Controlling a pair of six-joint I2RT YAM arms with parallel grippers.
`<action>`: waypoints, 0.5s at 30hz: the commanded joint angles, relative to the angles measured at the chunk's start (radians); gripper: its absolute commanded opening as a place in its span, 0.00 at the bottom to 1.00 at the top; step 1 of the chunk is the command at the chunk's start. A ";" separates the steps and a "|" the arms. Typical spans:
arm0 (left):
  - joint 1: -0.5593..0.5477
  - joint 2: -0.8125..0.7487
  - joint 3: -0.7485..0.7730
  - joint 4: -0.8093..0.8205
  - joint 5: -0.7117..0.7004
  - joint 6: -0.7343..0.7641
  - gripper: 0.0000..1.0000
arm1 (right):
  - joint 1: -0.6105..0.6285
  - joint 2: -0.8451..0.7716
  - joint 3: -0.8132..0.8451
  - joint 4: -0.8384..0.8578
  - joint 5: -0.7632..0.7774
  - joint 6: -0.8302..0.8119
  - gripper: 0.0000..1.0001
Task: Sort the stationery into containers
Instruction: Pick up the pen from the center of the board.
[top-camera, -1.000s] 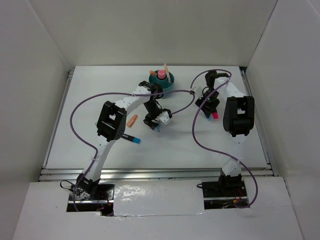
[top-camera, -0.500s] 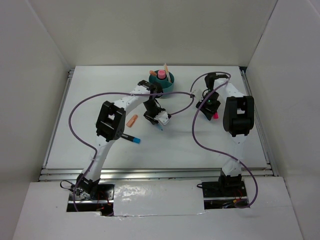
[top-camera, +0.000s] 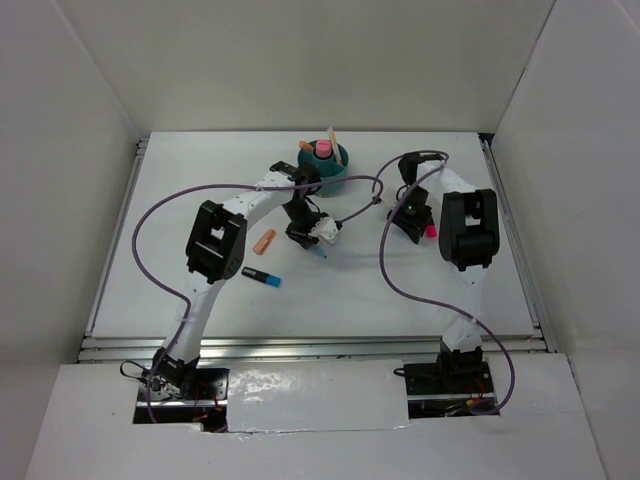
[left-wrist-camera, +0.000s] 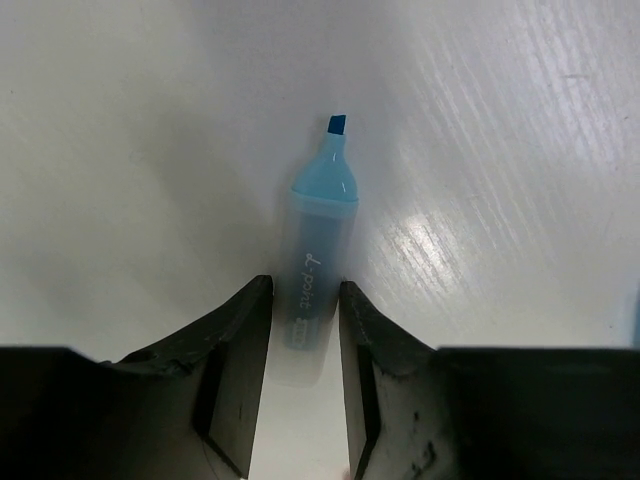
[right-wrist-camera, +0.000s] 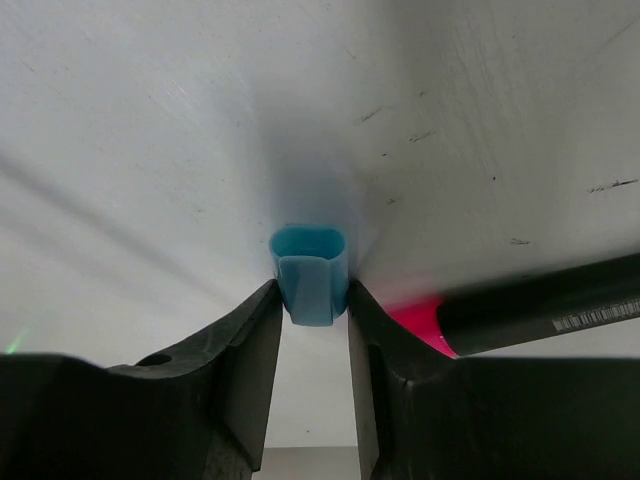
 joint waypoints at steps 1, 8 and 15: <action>0.014 0.014 -0.068 0.007 0.007 -0.063 0.45 | 0.010 -0.005 -0.043 0.041 -0.006 -0.015 0.39; 0.024 -0.040 -0.140 0.046 0.052 -0.100 0.41 | 0.006 -0.005 -0.060 0.086 -0.001 -0.012 0.29; 0.043 -0.146 -0.238 0.231 0.147 -0.236 0.28 | 0.015 -0.049 0.032 -0.031 -0.159 0.030 0.15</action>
